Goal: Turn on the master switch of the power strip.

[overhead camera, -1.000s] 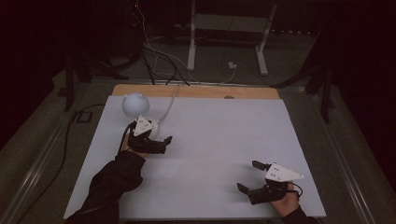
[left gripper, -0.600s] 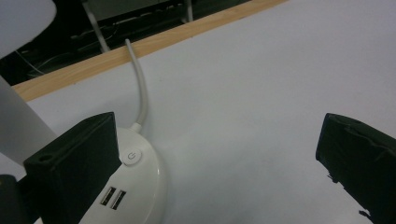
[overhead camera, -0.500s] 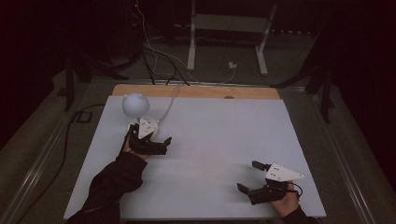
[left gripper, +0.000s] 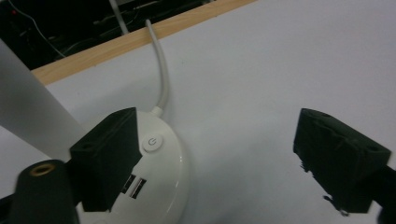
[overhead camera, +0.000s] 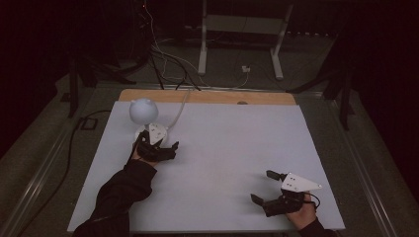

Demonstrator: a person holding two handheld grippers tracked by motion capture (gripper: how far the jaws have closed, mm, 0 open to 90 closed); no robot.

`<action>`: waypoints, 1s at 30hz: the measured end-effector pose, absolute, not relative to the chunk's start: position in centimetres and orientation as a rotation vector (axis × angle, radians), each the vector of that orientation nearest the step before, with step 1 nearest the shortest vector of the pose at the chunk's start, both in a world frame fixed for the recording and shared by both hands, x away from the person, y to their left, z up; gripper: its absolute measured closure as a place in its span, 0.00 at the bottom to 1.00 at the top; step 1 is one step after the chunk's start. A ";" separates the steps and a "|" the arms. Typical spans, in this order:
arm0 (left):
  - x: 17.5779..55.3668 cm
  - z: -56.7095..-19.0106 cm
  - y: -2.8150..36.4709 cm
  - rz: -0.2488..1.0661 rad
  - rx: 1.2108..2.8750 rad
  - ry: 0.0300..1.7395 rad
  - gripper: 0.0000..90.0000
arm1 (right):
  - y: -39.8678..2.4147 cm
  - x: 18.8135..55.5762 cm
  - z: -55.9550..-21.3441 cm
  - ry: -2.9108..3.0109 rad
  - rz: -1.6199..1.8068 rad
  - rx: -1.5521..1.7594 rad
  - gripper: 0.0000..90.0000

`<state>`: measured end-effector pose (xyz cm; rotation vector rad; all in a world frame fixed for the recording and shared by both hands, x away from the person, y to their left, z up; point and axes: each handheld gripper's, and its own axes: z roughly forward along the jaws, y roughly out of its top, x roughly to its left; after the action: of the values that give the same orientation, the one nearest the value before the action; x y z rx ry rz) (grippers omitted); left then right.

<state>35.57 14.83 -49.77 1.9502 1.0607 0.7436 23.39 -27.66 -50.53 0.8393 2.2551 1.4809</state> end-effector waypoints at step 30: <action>37.6 -50.8 15.4 0.925 1.988 1.076 1.00 | -27.6 23.4 -50.7 2.269 1.475 0.835 0.00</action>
<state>37.60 15.37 -50.78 1.9875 1.0764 0.9252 23.41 -27.60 -50.65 0.8350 2.2687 1.4750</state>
